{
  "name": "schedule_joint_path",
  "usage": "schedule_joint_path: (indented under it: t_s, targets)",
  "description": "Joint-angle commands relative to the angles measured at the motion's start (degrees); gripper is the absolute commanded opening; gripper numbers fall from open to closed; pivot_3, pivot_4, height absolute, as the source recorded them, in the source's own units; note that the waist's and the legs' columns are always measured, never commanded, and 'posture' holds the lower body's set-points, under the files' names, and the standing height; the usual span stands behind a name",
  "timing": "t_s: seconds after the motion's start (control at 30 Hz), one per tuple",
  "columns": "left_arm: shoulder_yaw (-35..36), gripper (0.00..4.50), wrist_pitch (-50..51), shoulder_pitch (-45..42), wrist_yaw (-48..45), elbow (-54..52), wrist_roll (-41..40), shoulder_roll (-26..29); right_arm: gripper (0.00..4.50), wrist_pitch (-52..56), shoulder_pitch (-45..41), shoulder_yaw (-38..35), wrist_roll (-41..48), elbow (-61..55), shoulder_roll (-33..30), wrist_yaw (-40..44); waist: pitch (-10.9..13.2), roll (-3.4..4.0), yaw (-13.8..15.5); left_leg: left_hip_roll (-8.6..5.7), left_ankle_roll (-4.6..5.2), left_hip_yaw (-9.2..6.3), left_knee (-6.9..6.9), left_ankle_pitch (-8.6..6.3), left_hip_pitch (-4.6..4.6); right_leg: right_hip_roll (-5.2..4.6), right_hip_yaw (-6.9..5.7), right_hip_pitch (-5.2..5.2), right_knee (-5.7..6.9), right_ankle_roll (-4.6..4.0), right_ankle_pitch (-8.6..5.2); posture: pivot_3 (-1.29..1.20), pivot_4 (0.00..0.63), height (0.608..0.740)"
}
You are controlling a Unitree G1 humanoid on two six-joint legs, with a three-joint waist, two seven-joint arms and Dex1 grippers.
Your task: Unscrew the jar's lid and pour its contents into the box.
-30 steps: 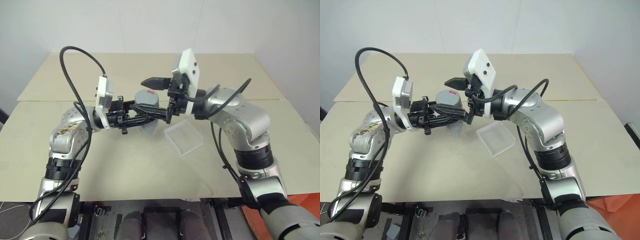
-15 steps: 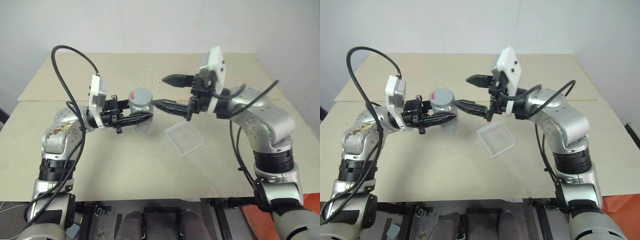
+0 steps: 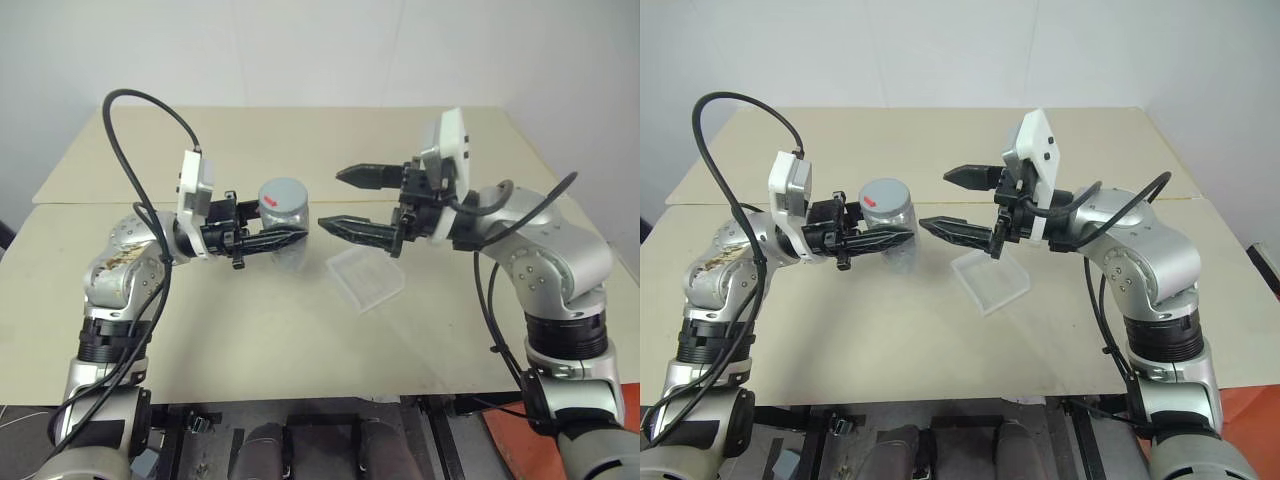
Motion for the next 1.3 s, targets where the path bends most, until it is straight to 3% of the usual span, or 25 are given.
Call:
schedule_joint_path:
  t_s: [0.03,0.6,0.7,0.8,0.83,1.13,1.3]
  targets:
    - [0.3,2.02,-1.3,-0.9,0.3,-1.1,0.1,-0.2,4.45,0.2,-2.7,0.4,0.6,-2.3,1.6,-1.3,0.0,0.0,0.0,0.0,0.0,0.0,0.0,0.0,0.0,0.0,0.0,0.0,0.0,0.0,0.0,0.0,0.15,0.74]
    - [0.4,2.02,-1.2,-0.2,0.2,-2.1,0.3,-0.2,4.45,2.5,-6.6,5.7,-2.0,0.8,7.7,-4.3,0.0,0.0,0.1,-0.01,0.0,0.0,0.0,0.0,0.0,-0.01,-0.01,0.0,0.07,0.0,0.0,0.0,0.15,0.74]
    - [0.4,2.02,-1.2,-0.1,0.2,-2.2,0.3,-0.2,3.87,3.2,-6.8,5.6,-1.8,1.0,7.7,-4.2,0.0,0.0,0.0,0.0,0.0,0.0,0.0,0.0,0.0,0.0,-0.01,0.0,0.07,0.0,0.0,0.0,0.15,0.74]
    - [0.4,2.02,-1.2,0.0,0.2,-2.3,0.3,-0.1,2.87,3.7,-6.9,5.2,-1.5,1.2,7.9,-4.2,0.0,0.0,0.0,0.0,0.0,0.0,0.0,0.0,0.0,0.0,-0.01,0.0,0.07,0.0,0.0,0.0,0.15,0.74]
    - [0.4,2.02,-1.3,0.1,0.2,-2.3,0.3,0.0,2.75,4.1,-7.1,4.7,-0.9,1.3,8.1,-4.3,0.0,0.0,0.0,-0.01,0.0,0.0,0.0,0.0,0.0,0.0,-0.01,0.0,0.07,0.0,0.0,0.0,0.15,0.74]
    - [-1.0,2.02,-2.8,2.1,-0.3,-2.1,2.0,0.3,2.75,14.2,-11.8,-7.0,12.0,4.4,10.4,-10.3,0.0,0.0,0.1,0.01,0.0,0.01,-0.01,0.0,0.0,-0.01,-0.02,0.0,0.09,-0.01,0.0,0.0,0.15,0.74]
    - [-0.8,2.02,-3.4,1.7,0.8,-1.4,2.8,-0.3,2.75,10.7,-9.5,-6.9,5.7,3.4,7.2,-14.2,0.0,0.0,0.1,0.0,0.0,0.0,-0.01,0.0,0.0,-0.02,-0.02,0.01,0.08,-0.01,0.0,0.0,0.15,0.74]
